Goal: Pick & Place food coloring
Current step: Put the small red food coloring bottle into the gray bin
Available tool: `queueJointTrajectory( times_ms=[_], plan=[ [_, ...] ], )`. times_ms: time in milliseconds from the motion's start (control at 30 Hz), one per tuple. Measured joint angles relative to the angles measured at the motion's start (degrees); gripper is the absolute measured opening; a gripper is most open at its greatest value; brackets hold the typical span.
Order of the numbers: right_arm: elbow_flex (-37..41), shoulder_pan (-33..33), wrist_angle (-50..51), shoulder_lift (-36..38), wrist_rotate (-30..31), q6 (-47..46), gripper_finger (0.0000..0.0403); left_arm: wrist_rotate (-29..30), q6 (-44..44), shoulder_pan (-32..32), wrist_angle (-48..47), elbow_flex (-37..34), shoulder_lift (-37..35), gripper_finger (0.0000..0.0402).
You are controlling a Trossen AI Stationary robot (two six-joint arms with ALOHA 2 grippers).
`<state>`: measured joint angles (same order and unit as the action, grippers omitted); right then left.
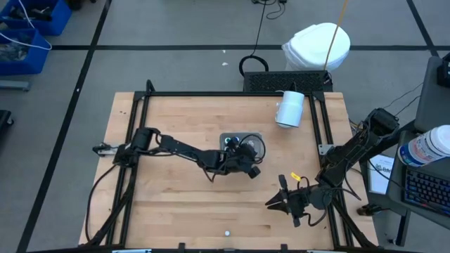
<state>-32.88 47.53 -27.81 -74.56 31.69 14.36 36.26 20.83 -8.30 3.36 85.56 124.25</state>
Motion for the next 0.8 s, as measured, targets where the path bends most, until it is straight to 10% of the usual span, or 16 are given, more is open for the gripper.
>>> queueJointTrajectory(
  times_ms=[400, 800],
  plan=[
    [0.0, 0.0, 0.2, 0.0, 0.0, 0.0, 0.0047, -9.6, -13.2, -0.6, -1.5, 3.9, -0.5, 0.0088],
    [0.0, 0.0, 1.0, 0.0, -0.2, -0.1, 0.0047, -18.5, -39.0, 2.6, -35.1, 23.4, -1.0, 0.0088]
  ],
)
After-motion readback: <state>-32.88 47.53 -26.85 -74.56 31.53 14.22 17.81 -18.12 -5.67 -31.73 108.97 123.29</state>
